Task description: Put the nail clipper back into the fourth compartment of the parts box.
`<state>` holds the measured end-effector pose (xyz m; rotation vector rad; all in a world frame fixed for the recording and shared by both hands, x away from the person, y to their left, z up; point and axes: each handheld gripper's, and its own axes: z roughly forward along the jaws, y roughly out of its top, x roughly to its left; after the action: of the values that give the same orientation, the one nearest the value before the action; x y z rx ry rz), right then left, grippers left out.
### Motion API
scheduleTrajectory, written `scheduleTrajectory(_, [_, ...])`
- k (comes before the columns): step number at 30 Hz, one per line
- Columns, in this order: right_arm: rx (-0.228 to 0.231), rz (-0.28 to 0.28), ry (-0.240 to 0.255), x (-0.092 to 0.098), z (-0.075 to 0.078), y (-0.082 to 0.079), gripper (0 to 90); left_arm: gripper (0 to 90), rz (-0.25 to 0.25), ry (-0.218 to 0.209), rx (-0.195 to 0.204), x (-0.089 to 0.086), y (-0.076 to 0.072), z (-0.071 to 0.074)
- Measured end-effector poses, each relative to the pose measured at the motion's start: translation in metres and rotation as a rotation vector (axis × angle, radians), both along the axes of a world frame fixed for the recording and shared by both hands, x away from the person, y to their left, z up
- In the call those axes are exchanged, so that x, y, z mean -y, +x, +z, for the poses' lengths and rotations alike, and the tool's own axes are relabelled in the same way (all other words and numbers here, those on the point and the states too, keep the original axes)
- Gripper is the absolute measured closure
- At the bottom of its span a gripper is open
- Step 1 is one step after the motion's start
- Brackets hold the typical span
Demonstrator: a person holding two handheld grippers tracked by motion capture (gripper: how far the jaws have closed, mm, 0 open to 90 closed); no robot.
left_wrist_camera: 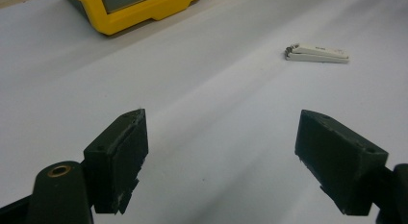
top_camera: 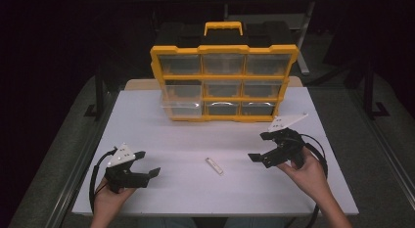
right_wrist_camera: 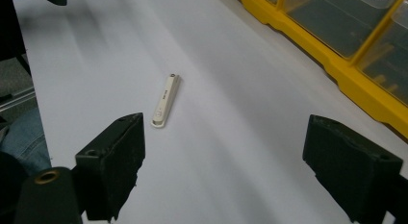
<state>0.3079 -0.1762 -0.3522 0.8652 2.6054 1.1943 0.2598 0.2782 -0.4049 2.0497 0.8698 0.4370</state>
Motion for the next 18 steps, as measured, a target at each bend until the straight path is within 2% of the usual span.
scheduleTrajectory(11, [-0.019,0.048,-0.010,-0.027,0.007,0.007,13.9,18.9,-0.006,0.011,0.009,0.000,0.001,0.000])
scheduleTrajectory(18, [-0.029,0.075,-0.024,-0.043,0.005,0.011,14.0,18.9,-0.005,0.011,0.006,0.000,0.001,0.000])
